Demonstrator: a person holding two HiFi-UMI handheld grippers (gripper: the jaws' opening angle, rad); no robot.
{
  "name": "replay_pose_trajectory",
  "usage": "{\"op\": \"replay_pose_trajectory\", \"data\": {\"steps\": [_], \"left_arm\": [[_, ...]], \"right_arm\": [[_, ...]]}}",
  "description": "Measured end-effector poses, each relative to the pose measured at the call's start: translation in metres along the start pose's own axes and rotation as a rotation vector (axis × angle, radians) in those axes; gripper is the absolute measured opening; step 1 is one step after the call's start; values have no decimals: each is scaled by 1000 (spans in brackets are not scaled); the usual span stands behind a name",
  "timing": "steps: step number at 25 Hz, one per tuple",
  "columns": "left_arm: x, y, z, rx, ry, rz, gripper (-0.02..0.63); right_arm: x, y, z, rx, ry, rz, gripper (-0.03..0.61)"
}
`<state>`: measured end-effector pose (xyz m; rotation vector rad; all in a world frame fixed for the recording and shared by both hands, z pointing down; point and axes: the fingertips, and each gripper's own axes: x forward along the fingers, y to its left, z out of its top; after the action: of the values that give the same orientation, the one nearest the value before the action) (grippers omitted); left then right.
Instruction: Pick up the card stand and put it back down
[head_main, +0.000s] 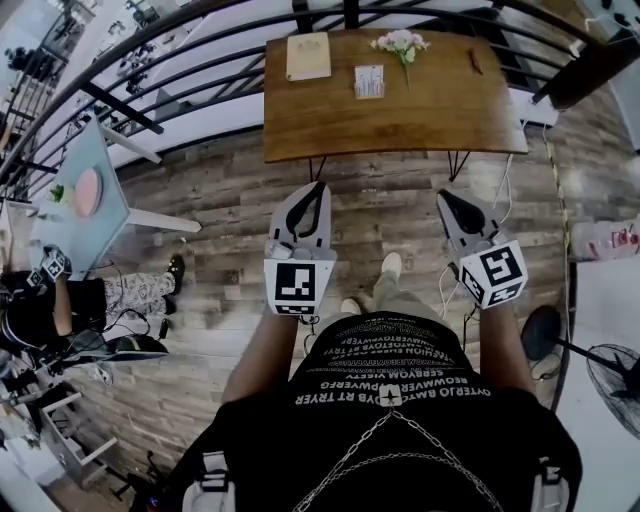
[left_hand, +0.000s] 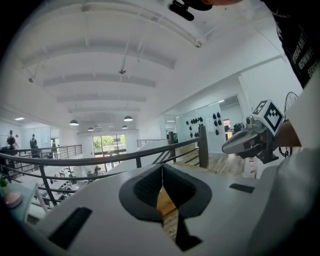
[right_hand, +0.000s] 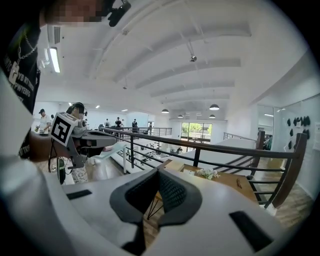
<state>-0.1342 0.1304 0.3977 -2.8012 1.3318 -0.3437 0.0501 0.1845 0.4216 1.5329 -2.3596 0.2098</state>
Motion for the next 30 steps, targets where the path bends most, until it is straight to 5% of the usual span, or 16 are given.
{"op": "replay_pose_trajectory", "data": {"steps": [30], "left_arm": [[141, -8, 63, -28, -38, 64, 28]], "right_arm": [[67, -147, 34, -47, -41, 100, 15]]}}
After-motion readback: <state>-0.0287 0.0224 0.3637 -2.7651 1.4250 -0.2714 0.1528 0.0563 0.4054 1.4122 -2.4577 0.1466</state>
